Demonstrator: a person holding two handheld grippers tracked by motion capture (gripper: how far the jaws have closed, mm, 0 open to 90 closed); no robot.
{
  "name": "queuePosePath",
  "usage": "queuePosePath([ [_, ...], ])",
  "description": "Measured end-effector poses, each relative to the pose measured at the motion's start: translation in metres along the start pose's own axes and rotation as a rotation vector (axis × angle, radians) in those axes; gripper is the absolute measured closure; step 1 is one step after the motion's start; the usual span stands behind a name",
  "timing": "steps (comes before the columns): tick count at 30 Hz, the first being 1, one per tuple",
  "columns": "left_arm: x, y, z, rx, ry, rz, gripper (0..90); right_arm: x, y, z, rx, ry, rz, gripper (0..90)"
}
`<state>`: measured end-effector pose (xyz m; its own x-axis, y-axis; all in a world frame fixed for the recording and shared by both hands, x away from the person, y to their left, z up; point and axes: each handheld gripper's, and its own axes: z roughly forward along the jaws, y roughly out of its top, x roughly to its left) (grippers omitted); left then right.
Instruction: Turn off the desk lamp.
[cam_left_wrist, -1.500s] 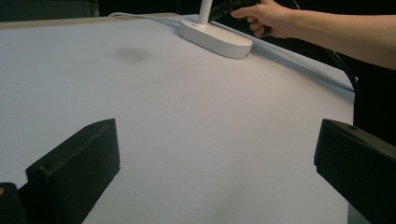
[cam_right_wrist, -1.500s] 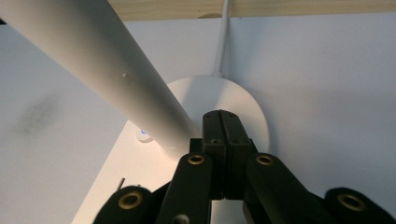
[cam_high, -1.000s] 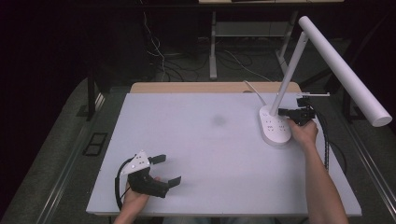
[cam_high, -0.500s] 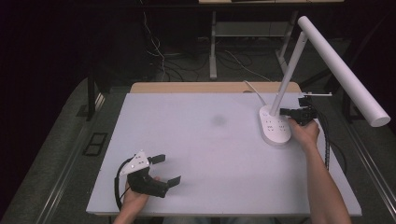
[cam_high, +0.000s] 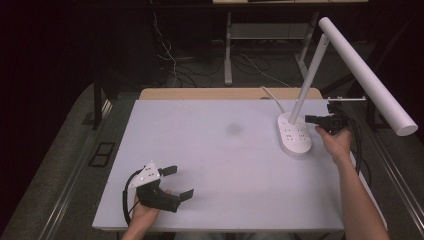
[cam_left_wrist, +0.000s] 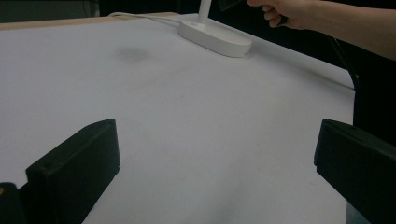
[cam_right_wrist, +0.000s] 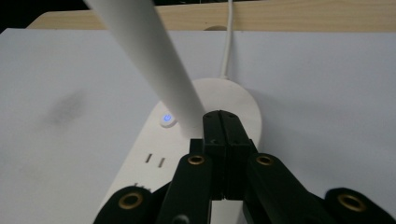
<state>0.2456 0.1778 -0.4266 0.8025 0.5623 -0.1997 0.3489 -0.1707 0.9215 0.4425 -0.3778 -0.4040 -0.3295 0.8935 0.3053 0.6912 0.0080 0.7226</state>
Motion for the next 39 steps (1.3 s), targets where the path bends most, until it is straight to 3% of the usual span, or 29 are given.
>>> queuePosePath([
  [11,-0.002,0.0,-0.001,-0.004,-0.009,0.002,0.0,0.023,-0.003,-0.026,-0.008,0.02,-0.028,90.0],
  [14,-0.002,0.0,-0.001,-0.006,-0.011,0.002,0.0,0.028,-0.008,-0.031,-0.001,0.015,-0.027,90.0],
  [16,-0.003,0.0,-0.001,-0.009,-0.013,0.002,0.0,0.032,-0.012,-0.035,0.0,0.002,-0.052,90.0],
  [20,-0.003,0.001,-0.002,-0.008,-0.016,0.006,0.0,0.042,-0.02,-0.044,-0.014,0.032,-0.053,86.8],
  [27,-0.004,0.001,0.0,0.003,-0.016,0.012,0.0,0.066,-0.035,-0.057,-0.029,0.029,-0.134,66.9],
  [30,-0.004,0.001,-0.001,0.0,-0.014,0.012,0.0,0.074,-0.041,-0.063,-0.034,0.057,-0.134,58.1],
  [36,-0.004,0.001,0.0,0.002,-0.017,0.01,0.0,0.09,-0.054,-0.072,-0.026,0.105,-0.15,30.1],
  [39,-0.005,0.001,0.0,0.002,-0.02,0.011,0.0,0.098,-0.06,-0.077,-0.031,0.169,-0.146,12.5],
])
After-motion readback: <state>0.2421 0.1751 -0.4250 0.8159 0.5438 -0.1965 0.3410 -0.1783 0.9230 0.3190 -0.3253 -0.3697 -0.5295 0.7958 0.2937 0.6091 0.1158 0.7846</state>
